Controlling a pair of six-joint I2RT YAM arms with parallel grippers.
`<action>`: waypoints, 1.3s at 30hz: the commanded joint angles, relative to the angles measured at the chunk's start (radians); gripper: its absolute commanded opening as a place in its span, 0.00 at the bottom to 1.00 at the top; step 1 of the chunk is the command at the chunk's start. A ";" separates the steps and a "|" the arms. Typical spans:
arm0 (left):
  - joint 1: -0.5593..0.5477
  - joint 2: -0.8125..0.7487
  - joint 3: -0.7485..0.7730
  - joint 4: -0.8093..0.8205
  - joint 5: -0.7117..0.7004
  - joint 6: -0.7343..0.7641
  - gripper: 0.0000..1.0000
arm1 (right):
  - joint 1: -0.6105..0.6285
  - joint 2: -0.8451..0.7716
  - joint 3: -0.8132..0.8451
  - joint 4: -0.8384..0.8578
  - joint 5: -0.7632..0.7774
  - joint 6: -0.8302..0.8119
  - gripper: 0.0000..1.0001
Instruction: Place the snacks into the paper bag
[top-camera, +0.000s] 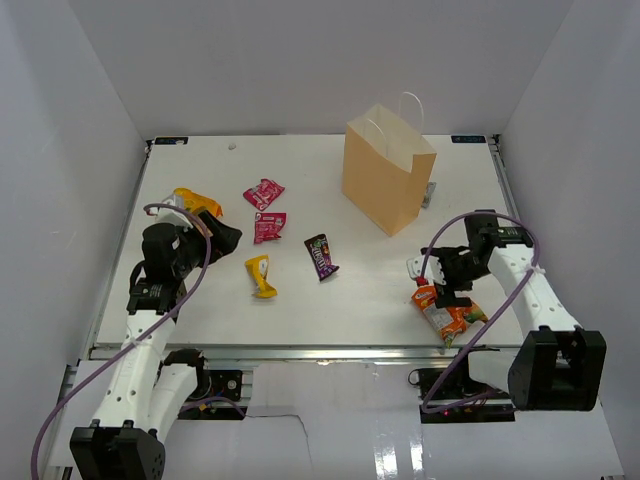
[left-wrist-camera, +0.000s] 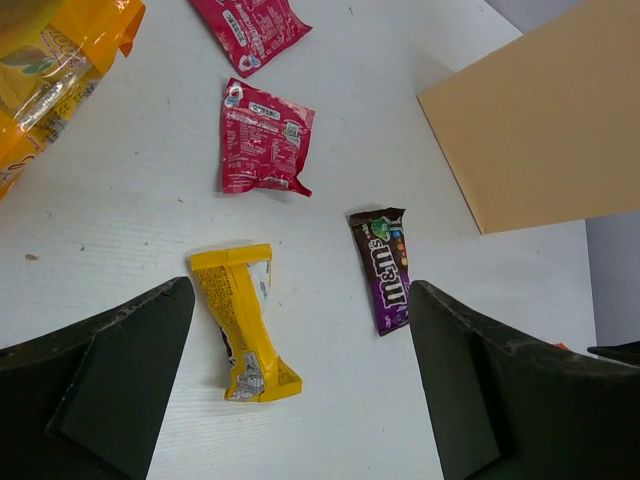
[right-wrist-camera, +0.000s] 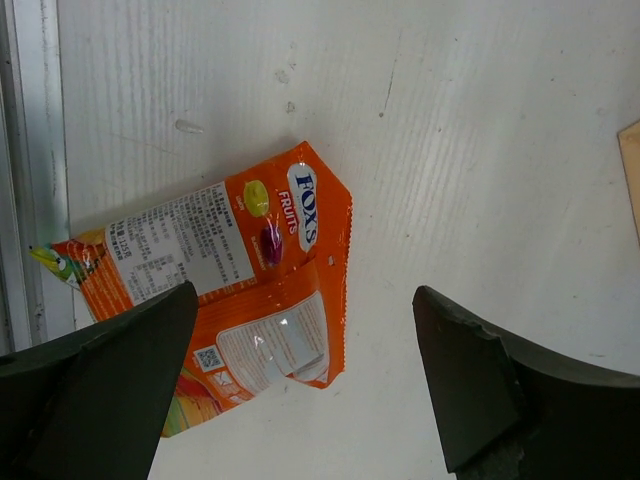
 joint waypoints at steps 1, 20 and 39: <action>0.000 -0.031 -0.014 -0.009 0.017 0.001 0.98 | 0.033 0.082 0.000 0.089 0.091 0.048 0.94; 0.000 -0.042 -0.048 -0.011 0.039 -0.011 0.98 | 0.036 0.270 -0.043 0.180 0.130 0.402 0.37; 0.000 -0.028 -0.072 0.023 0.080 -0.025 0.98 | 0.036 0.002 0.377 0.171 -0.401 0.651 0.08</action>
